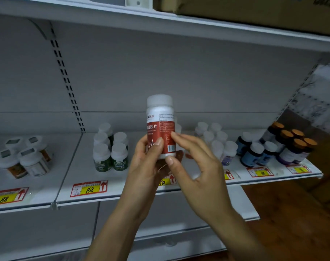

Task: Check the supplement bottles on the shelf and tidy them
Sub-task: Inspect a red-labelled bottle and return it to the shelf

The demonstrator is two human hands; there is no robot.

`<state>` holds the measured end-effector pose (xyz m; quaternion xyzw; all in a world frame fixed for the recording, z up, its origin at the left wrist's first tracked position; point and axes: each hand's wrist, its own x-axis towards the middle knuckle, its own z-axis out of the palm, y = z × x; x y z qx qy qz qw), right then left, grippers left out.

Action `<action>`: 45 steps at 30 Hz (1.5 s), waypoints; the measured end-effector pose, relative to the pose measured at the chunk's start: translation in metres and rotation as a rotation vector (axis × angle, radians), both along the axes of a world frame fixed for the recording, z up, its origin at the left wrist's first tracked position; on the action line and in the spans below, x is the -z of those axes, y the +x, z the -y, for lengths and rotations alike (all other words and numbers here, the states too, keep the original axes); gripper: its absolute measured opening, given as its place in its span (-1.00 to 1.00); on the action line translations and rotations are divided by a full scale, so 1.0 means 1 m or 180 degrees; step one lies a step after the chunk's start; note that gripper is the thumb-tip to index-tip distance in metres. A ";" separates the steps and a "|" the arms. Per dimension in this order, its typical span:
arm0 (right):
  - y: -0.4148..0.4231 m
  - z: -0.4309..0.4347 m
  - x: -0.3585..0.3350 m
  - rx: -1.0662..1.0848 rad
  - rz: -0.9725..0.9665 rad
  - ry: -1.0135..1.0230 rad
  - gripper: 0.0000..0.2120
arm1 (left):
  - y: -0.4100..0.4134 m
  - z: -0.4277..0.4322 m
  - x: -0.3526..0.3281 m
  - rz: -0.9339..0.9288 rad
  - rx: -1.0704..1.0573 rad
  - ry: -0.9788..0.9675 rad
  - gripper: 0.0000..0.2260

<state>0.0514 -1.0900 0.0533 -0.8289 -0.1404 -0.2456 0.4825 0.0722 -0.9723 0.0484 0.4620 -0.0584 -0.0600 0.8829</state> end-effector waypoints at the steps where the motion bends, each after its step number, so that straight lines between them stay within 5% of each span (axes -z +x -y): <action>1: -0.002 -0.001 0.001 -0.0008 -0.0052 0.0089 -0.59 | 0.000 0.000 -0.001 0.0064 -0.0036 0.0049 -0.59; 23: -0.004 -0.012 -0.005 -0.0259 -0.1112 0.1939 -0.60 | -0.017 -0.002 0.000 0.0539 -0.0760 0.0642 -0.65; 29: -0.007 -0.011 -0.007 -0.1157 -0.1983 0.3464 -0.67 | -0.009 -0.008 0.005 0.0483 -0.0728 0.0956 -0.68; 34: -0.007 -0.010 -0.008 -0.1691 -0.2294 0.4017 -0.55 | -0.009 -0.004 -0.002 0.0180 -0.0299 0.0730 -0.69; 40: -0.004 -0.012 0.000 -0.1615 -0.2134 0.4020 -0.68 | -0.005 -0.006 0.007 0.0290 -0.0331 0.0838 -0.62; 45: -0.005 -0.016 0.005 -0.0746 -0.1455 0.2769 -0.61 | -0.005 -0.010 0.006 0.0369 -0.0843 0.0944 -0.61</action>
